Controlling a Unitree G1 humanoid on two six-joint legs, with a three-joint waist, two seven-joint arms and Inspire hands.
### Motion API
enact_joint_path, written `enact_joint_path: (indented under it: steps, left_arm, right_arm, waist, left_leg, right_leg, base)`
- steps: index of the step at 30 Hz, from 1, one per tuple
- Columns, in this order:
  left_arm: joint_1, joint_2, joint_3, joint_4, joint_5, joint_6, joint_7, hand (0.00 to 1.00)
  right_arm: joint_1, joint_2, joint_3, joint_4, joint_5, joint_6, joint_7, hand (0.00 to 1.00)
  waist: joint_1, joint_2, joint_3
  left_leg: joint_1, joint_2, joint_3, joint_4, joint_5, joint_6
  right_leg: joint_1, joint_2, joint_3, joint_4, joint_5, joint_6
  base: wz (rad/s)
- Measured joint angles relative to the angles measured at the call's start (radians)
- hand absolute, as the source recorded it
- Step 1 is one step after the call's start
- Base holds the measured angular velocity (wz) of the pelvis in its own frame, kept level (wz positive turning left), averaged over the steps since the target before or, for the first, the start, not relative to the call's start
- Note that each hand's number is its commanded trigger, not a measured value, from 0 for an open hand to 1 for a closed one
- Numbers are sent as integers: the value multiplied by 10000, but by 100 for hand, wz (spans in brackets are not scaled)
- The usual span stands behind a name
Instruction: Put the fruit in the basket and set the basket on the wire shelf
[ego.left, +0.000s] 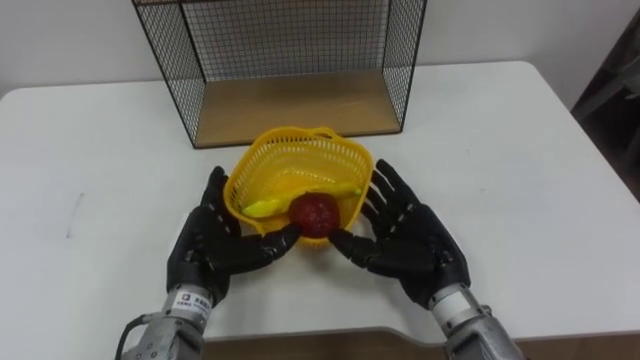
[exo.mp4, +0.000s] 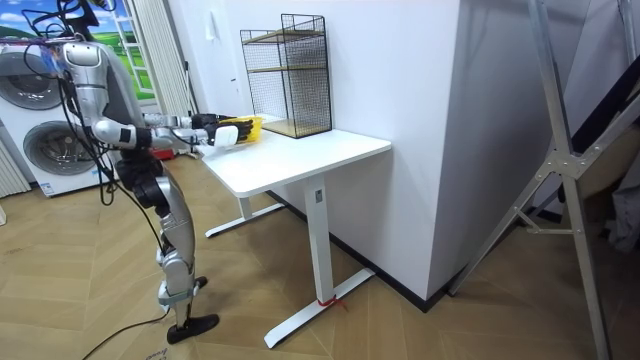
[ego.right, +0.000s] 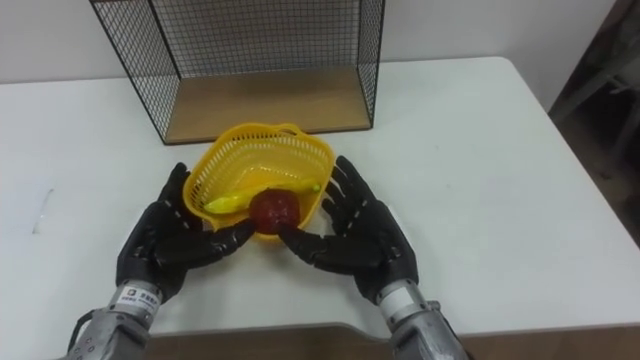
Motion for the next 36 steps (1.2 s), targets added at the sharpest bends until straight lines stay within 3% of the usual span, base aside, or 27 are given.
enact_joint_path:
  steps: [13,36]
  left_arm:
    - [-14,108,-144,11,356,2,-1,0]
    - [-417,119,-341,9,342,14,-121,0]
  right_arm:
    - [-859,-174,165,175,-355,-8,-422,0]
    - [-1147,-209,176,505,-325,-8,-599,0]
  waist:
    - [6,-7,40]
    - [9,-13,65]
  left_leg:
    - [-9,-3,-38,-3,0,0]
    - [-140,-18,-184,122,2,2]
  right_leg:
    - [16,-1,-31,-27,1,-3]
    - [41,-4,-142,-85,-1,-1]
  base:
    - [0]
    - [1]
